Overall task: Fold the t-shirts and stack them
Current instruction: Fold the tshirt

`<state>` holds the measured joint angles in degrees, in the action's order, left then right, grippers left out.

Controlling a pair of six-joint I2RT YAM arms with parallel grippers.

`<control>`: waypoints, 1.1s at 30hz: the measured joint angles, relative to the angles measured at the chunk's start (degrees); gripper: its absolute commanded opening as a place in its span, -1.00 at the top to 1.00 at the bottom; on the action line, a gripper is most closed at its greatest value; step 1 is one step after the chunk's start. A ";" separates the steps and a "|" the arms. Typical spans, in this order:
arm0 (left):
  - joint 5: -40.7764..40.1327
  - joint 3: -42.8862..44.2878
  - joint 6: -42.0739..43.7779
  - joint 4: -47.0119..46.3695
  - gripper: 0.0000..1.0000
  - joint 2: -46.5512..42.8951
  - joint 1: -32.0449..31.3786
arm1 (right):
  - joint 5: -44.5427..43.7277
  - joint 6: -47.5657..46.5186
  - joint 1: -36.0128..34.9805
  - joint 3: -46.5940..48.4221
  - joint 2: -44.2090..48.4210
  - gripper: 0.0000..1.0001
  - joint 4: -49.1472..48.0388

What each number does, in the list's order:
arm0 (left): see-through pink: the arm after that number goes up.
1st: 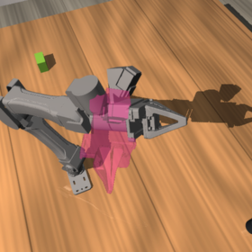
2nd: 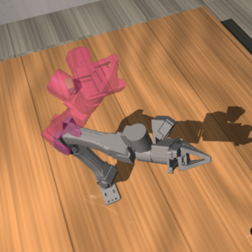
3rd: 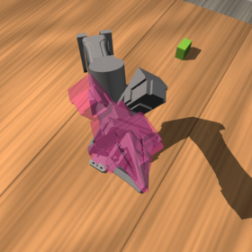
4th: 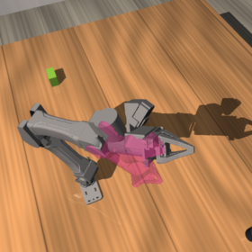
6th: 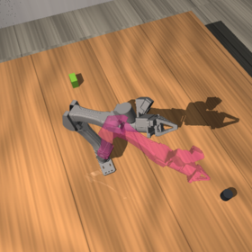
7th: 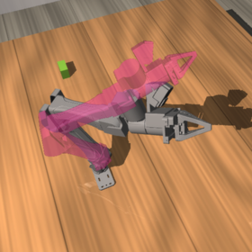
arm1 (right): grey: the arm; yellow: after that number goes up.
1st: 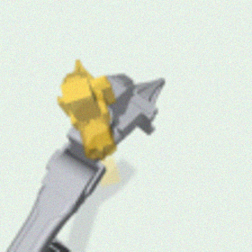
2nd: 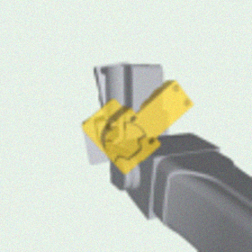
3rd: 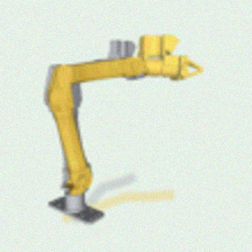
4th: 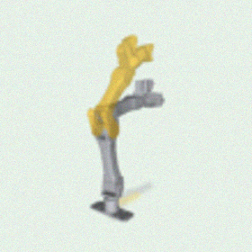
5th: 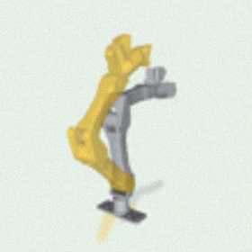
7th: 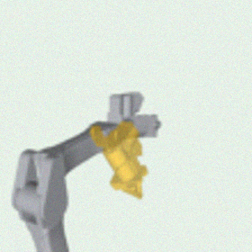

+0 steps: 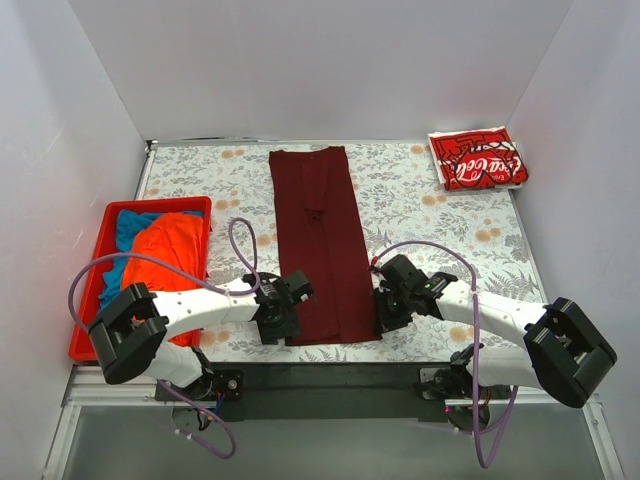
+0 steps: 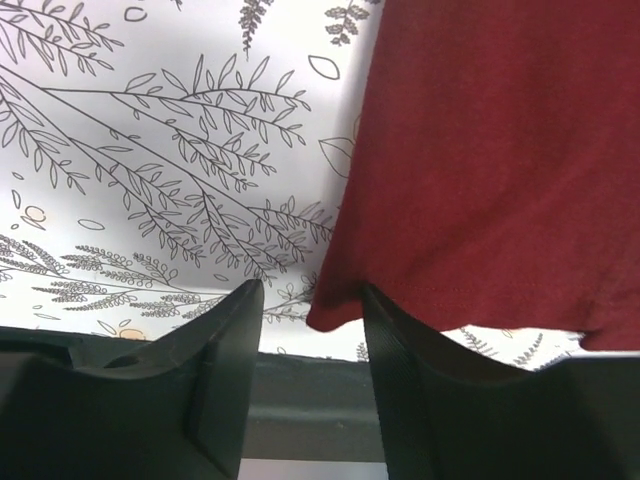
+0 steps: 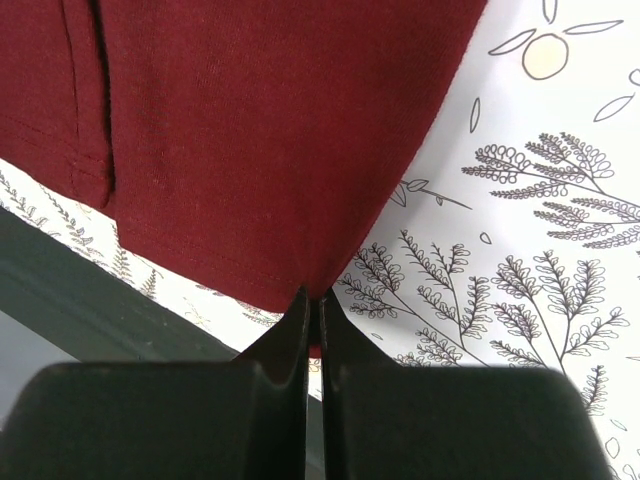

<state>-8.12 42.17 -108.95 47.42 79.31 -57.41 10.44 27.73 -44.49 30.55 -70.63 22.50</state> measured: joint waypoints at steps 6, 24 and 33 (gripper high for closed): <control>0.35 0.02 -0.13 -0.72 0.51 1.42 -0.09 | 0.24 0.00 -0.15 0.00 -0.15 0.97 -0.13; 6.82 -2.93 -2.86 3.26 1.00 -5.33 -9.57 | 2.56 2.80 -12.07 -1.14 4.33 0.97 8.46; 6.56 4.31 9.38 1.49 1.00 -6.01 11.87 | -2.93 -4.26 -3.37 15.80 -5.70 0.97 12.94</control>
<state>-1.56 46.48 -99.57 48.90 73.30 -45.54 7.51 23.46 -47.86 46.35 -76.34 35.44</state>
